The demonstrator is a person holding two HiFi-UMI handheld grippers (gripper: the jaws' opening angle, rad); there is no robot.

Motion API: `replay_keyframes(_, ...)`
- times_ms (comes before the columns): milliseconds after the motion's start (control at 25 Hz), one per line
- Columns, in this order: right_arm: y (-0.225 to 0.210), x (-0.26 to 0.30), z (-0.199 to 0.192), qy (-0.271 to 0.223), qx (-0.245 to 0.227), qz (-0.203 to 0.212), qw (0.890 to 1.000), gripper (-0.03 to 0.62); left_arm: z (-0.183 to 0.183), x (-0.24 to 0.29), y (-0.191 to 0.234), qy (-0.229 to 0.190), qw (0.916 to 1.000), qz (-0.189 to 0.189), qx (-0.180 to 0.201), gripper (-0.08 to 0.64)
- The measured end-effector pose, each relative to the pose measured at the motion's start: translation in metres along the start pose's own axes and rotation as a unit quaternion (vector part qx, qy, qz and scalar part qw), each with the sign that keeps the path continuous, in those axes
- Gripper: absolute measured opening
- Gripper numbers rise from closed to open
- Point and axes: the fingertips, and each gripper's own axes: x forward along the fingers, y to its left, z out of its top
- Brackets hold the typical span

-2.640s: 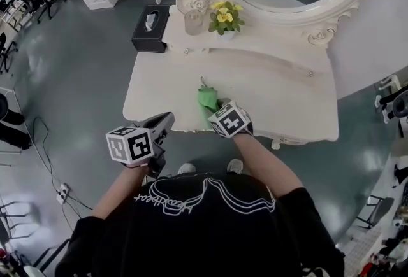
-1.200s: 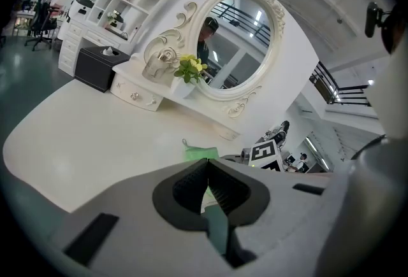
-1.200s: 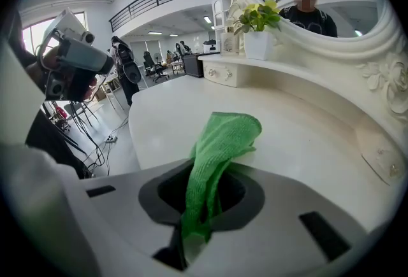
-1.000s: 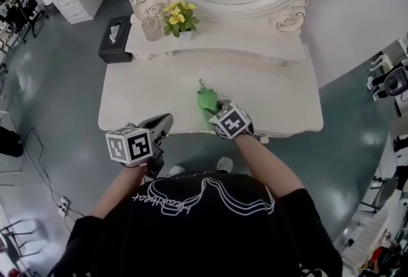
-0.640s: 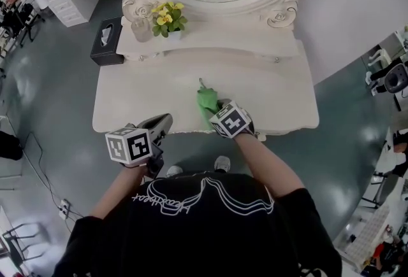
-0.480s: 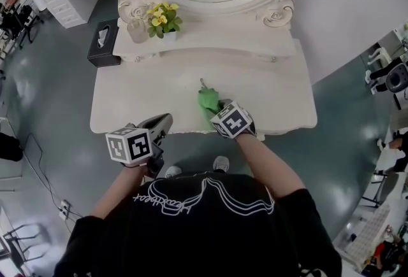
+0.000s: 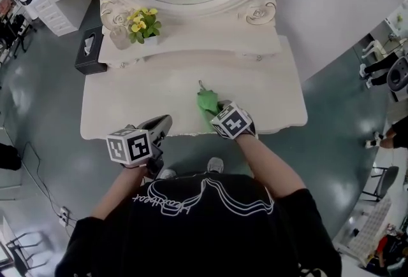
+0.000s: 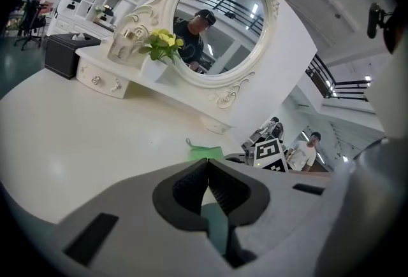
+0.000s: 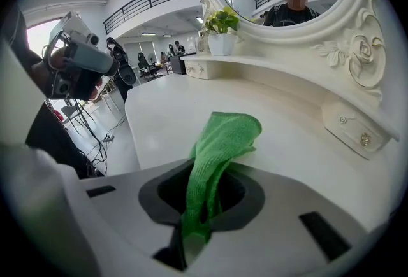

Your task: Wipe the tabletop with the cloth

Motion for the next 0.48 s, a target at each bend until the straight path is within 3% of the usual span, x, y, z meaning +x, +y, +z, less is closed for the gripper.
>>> replay_keyframes(480,-0.034,-0.025,-0.028,-0.001,0.008,-0.005,1.0,0.057,-0.004,0.044,-0.023,0.014,0.9998,-0.011,0.007,0.005)
